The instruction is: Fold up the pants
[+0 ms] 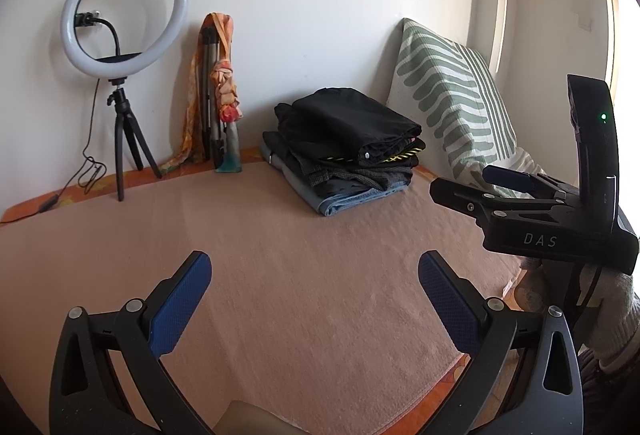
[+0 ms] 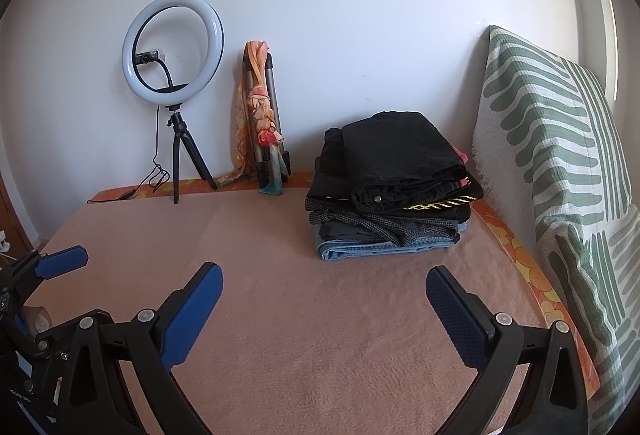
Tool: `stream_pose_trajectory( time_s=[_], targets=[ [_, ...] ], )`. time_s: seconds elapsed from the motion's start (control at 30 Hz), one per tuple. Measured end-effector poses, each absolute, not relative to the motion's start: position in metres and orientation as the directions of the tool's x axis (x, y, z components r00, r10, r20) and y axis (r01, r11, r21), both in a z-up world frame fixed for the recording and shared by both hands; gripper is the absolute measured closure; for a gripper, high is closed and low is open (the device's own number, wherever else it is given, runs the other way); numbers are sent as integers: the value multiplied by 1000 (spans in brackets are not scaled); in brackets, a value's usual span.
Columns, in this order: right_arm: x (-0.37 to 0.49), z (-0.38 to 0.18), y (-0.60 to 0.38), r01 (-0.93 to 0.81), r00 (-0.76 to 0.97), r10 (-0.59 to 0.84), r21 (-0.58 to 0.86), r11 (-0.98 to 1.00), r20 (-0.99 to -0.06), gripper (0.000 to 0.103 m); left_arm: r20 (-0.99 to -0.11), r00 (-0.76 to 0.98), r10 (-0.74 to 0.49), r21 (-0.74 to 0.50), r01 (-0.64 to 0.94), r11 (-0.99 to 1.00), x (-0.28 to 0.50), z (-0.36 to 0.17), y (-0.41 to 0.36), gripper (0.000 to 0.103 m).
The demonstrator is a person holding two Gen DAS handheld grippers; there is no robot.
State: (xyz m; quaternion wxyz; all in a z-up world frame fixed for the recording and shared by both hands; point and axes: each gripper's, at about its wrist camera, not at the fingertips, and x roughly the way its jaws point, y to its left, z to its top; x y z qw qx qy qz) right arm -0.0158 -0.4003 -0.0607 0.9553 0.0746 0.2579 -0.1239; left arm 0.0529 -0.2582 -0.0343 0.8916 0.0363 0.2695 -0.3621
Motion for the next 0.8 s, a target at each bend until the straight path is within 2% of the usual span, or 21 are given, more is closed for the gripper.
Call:
stream_pose_trajectory(
  time_s=[0.8],
  targets=[
    [-12, -61, -397, 262, 838, -186, 79, 962, -513, 0, -511, 613, -603, -107, 650, 752, 50, -33, -257, 0]
  ],
)
